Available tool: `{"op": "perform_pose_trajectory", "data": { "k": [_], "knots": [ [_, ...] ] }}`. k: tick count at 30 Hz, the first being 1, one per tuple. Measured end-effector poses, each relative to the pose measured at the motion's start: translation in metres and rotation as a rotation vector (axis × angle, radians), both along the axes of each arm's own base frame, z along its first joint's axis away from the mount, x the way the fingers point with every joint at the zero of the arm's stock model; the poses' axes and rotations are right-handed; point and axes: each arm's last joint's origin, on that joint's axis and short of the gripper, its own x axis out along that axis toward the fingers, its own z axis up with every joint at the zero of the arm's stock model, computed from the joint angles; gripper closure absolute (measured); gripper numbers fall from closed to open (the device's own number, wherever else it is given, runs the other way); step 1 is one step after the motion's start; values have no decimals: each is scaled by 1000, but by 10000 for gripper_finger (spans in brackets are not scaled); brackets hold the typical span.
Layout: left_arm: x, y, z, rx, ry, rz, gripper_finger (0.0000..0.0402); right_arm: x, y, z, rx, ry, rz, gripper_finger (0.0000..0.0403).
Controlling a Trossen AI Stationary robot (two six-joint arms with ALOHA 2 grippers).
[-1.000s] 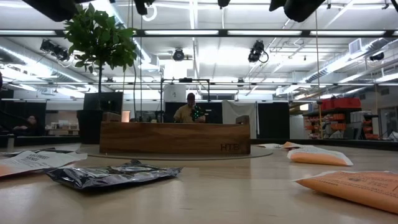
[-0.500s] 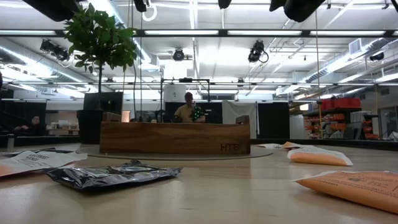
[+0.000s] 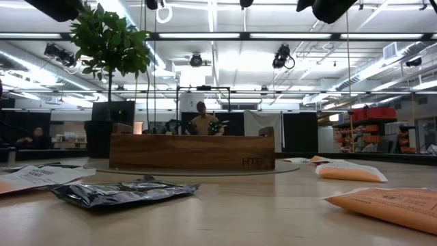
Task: Pick & Place Tea
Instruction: Put the right yellow tea bag into the left section of the wooden organizer
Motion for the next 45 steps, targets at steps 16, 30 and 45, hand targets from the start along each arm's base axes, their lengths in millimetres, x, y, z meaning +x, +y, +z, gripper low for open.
{"op": "perform_pose_trajectory", "data": {
  "k": [16, 30, 45],
  "knots": [
    [-3, -9, 0, 7, 32, 62, 395, 1, 0, -1, 0, 9, -2, 401],
    [-4, -10, -4, -4, 98, 104, 400, -2, -1, 2, -20, 112, -9, 304],
    [-42, -15, 2, -76, 319, 95, 401, -51, -4, 33, -103, 464, -23, 209]
  ]
}}
